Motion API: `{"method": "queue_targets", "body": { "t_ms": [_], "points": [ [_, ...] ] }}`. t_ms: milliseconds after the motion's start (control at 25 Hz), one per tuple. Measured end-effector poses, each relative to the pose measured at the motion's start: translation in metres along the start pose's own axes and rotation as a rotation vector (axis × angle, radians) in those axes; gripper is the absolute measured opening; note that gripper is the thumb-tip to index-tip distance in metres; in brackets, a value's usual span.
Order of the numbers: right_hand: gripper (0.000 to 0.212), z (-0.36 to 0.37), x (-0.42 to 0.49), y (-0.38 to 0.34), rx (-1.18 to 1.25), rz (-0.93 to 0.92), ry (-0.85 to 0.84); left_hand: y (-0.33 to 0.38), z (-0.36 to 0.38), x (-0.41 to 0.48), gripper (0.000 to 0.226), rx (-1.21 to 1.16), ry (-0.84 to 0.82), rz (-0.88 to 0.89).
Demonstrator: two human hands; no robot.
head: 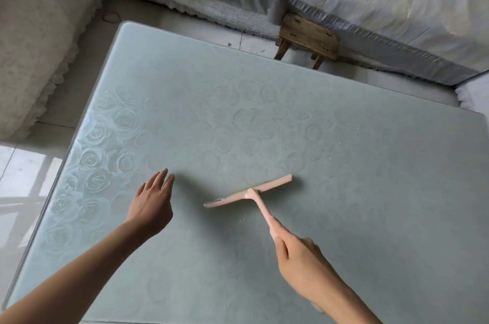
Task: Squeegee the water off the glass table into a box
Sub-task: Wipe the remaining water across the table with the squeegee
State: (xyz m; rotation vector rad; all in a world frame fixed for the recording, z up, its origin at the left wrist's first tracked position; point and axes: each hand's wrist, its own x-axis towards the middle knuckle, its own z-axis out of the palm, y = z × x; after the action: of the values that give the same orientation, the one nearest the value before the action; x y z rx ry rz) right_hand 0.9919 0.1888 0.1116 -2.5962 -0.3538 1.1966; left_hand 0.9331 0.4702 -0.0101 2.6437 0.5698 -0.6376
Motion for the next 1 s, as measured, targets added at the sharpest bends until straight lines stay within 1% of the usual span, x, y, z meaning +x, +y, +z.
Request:
{"method": "queue_targets", "body": {
  "t_ms": [80,160,200,280,400,520,600,680,720,880,920,1000],
  "points": [
    [0.046,-0.015,-0.002,0.002,0.052,0.036,-0.008,0.009,-0.012,0.002,0.067,0.009,-0.042,0.045],
    [0.044,-0.039,0.001,0.007,0.025,0.032,0.028,0.020,-0.029,0.008,0.065,0.037,-0.056,0.095],
    [0.036,-0.049,0.002,0.012,-0.020,0.034,0.026,0.025,-0.037,0.011,0.064,0.043,-0.057,0.115],
    [0.021,-0.073,0.000,0.031,-0.088,0.101,-0.005,0.041,-0.054,0.019,0.063,0.065,-0.077,0.141],
    [0.020,-0.102,-0.004,0.072,-0.123,0.199,-0.054,0.071,-0.065,0.025,0.060,0.106,-0.090,0.152],
    [0.020,-0.125,-0.004,0.125,-0.019,0.257,-0.016,0.106,-0.061,0.032,0.058,0.156,-0.063,0.195],
    [0.017,-0.140,-0.005,0.164,0.111,0.248,0.014,0.141,-0.053,0.031,0.058,0.175,-0.064,0.162],
    [0.017,-0.158,0.000,0.195,0.176,0.233,0.045,0.171,-0.044,0.026,0.057,0.200,-0.058,0.125],
    [0.017,-0.175,-0.008,0.226,0.156,0.199,0.041,0.208,-0.032,0.016,0.057,0.186,-0.053,0.078],
    [0.014,-0.209,-0.003,0.267,0.012,0.069,0.089,0.266,-0.011,-0.008,0.058,0.163,-0.058,-0.081],
    [0.013,-0.224,-0.004,0.288,-0.025,0.032,0.105,0.292,0.000,-0.013,0.058,0.137,-0.047,-0.100],
    [0.013,-0.246,-0.002,0.329,-0.050,0.014,0.106,0.337,0.020,-0.024,0.058,0.106,-0.046,-0.124]
  ]
}}
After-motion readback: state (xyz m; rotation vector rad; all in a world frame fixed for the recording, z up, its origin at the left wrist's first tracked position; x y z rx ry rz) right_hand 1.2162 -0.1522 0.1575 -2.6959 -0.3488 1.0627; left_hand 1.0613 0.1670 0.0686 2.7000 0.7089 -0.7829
